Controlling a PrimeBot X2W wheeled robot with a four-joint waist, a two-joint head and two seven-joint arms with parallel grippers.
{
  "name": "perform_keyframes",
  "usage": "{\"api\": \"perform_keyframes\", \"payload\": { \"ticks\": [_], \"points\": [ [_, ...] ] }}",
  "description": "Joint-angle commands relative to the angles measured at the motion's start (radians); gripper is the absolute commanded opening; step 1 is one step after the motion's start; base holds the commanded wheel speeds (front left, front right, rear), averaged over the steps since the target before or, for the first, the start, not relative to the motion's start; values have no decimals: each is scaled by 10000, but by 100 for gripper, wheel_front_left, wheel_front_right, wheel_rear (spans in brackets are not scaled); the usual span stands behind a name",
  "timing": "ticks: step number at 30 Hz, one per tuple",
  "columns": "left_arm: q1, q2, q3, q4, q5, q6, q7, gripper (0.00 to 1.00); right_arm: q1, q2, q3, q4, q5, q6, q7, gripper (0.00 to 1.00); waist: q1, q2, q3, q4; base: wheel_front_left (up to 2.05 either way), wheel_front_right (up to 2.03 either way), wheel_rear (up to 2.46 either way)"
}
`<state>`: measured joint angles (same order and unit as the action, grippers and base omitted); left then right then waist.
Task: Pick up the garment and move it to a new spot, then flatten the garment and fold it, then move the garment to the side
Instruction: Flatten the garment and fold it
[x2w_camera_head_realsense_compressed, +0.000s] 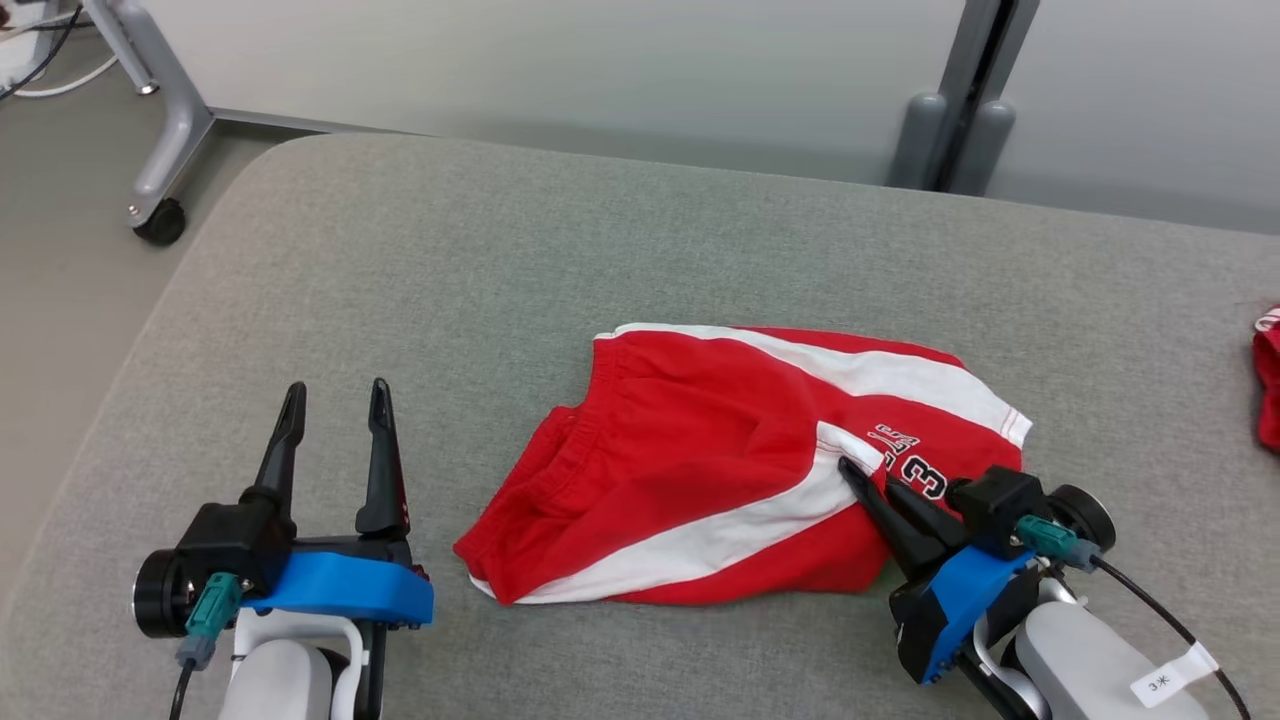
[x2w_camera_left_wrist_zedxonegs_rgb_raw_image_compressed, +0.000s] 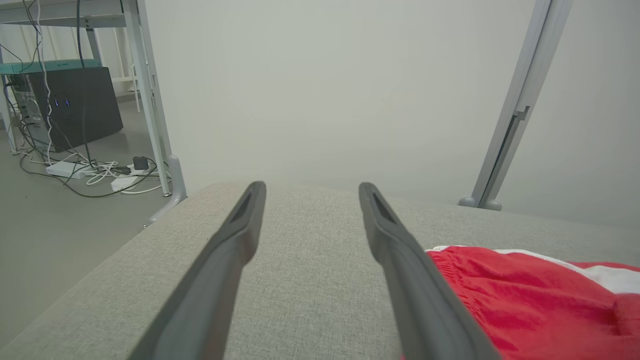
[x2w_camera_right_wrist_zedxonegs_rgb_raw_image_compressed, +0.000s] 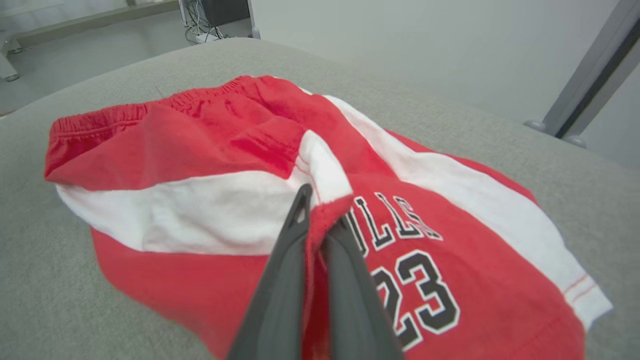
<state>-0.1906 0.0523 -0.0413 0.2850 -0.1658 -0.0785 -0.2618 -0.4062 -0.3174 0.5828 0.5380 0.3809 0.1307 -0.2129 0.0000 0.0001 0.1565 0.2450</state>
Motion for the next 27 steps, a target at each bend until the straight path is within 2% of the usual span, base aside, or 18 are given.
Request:
{"api": "perform_keyframes", "payload": {
  "ticks": [1, 9, 16, 21, 27],
  "points": [
    [98, -20, 75, 10, 16, 47, -44, 100, 186, 25, -112, -177, -45, 2, -179, 0, 0, -1, -134, -199, 0, 0, 0],
    [633, -22, 249, -32, -4, 25, -44, 100, 1688, 93, -784, -1849, -784, 2, -495, 0, 0, -1, -393, -1037, 0, 0, 0],
    [624, -22, 119, -40, -96, 36, -44, 100, 3840, 191, -1085, -2709, -1325, 2, -522, 0, 0, -1, -373, -1349, 0, 0, 0],
    [588, -21, 95, -23, -81, 45, -44, 100, 4599, 219, -1296, -2985, -1541, 2, -527, 0, 0, -1, -397, -1476, 0, 0, 0],
    [669, -22, 148, -46, -33, 28, -46, 100, 5368, 543, -2737, -3235, -1428, 2, -530, 0, 0, -1, -444, -1673, 0, 0, 0]
  ]
}}
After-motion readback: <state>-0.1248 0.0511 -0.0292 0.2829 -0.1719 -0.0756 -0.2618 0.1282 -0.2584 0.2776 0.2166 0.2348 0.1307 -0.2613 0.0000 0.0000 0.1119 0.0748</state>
